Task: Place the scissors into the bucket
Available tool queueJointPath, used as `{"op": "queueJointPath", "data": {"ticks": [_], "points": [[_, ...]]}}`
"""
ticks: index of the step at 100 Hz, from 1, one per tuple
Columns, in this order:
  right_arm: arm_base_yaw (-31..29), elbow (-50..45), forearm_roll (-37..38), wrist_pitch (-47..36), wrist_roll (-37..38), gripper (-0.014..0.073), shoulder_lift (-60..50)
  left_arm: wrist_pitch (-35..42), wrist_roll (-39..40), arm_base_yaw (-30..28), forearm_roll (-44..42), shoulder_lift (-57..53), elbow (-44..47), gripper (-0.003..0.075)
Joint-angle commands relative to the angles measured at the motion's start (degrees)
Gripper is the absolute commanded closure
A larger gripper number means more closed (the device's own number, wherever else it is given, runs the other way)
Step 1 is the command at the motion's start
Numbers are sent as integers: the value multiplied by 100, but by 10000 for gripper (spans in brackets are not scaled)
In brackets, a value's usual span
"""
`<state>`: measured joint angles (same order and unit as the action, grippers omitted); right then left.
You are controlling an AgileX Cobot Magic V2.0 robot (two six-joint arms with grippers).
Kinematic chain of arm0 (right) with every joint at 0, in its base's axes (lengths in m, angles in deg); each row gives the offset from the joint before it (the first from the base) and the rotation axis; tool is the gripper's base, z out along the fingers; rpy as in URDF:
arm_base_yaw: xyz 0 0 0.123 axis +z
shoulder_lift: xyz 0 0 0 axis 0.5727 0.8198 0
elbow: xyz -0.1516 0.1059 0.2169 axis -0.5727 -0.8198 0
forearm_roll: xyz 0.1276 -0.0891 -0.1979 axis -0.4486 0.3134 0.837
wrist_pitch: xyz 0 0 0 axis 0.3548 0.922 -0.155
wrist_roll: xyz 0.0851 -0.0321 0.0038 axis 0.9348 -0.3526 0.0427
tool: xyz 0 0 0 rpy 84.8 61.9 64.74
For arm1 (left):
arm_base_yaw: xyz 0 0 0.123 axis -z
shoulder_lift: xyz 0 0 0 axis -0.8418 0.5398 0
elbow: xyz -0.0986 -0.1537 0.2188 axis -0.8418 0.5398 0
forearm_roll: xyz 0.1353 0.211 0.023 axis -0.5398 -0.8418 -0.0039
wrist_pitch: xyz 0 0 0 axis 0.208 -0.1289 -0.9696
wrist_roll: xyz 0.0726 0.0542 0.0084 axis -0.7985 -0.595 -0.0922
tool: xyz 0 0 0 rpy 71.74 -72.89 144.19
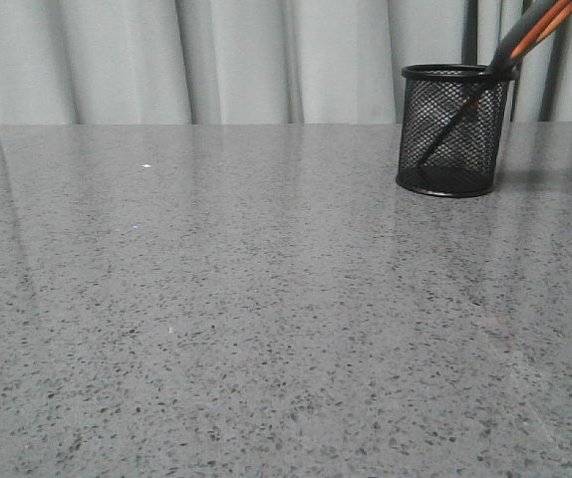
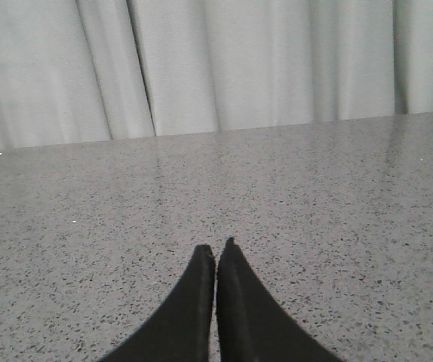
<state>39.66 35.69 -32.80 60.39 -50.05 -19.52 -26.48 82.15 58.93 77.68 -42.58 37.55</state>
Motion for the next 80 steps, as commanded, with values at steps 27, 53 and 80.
{"op": "queueJointPath", "data": {"ticks": [27,53,80], "points": [[-22,-52,142,-714,-31,662,-4,416,56,-4,52,-148,102,741],[-392,-1037,730,-920,80,662,-888,416,56,-4,52,-148,102,741],[-800,-1789,1214,-454,364,662,-2227,416,56,-4,52,-148,102,741]]}}
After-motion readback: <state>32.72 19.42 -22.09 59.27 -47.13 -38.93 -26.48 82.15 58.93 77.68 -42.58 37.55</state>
